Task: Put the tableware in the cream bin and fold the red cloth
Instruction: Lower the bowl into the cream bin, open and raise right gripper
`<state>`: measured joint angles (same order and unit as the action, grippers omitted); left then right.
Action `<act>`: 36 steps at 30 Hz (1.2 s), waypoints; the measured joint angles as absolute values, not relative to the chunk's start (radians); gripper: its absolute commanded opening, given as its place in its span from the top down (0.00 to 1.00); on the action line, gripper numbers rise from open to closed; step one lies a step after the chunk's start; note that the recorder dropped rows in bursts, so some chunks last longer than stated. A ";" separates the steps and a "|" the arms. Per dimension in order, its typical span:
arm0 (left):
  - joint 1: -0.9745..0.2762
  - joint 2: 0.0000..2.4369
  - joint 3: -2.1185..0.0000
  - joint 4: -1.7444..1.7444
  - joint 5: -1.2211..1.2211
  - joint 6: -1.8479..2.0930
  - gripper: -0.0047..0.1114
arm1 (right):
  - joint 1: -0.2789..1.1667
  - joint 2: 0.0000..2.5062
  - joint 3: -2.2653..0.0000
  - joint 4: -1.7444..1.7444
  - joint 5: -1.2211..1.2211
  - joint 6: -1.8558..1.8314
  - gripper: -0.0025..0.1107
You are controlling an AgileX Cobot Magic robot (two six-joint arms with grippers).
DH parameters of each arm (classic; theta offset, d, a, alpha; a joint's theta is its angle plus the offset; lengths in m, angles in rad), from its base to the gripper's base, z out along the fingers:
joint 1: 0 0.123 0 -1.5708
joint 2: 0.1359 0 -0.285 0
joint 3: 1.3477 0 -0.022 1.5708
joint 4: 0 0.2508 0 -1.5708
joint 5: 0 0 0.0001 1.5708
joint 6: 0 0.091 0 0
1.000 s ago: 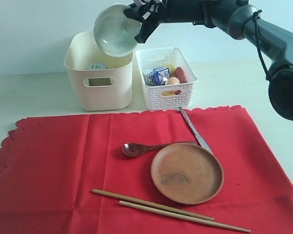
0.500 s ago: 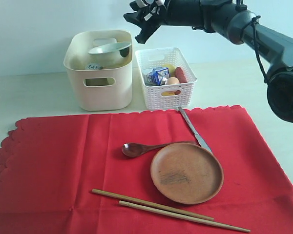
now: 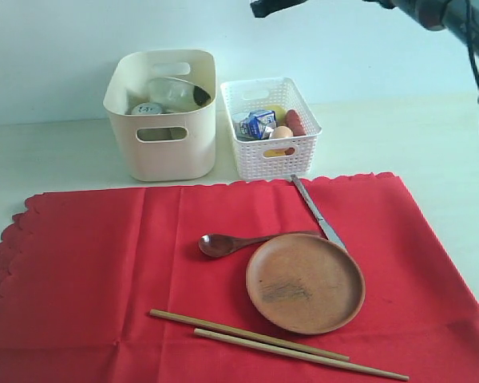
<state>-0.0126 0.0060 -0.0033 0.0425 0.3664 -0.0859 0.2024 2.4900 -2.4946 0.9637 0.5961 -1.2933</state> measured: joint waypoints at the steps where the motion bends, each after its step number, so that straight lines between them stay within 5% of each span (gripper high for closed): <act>1: -0.013 0.006 -0.003 0.042 0.366 -0.086 0.96 | 0.187 2.485 -2.496 0.920 0.615 -1.221 0.70; 6: -0.013 0.006 -0.003 0.042 0.366 -0.086 0.96 | 0.117 2.470 -2.496 0.740 0.757 -0.917 0.98; 18: -0.013 0.006 -0.003 0.042 0.366 -0.086 0.96 | 0.022 2.449 -2.496 0.393 1.178 -0.475 0.98; 27: -0.013 0.006 -0.003 0.042 0.366 -0.086 0.96 | 0.022 2.338 -2.458 0.336 1.218 -0.351 0.98; 36: -0.013 0.006 -0.003 0.042 0.366 -0.086 0.96 | 0.044 2.115 -2.173 0.279 1.218 -0.337 0.98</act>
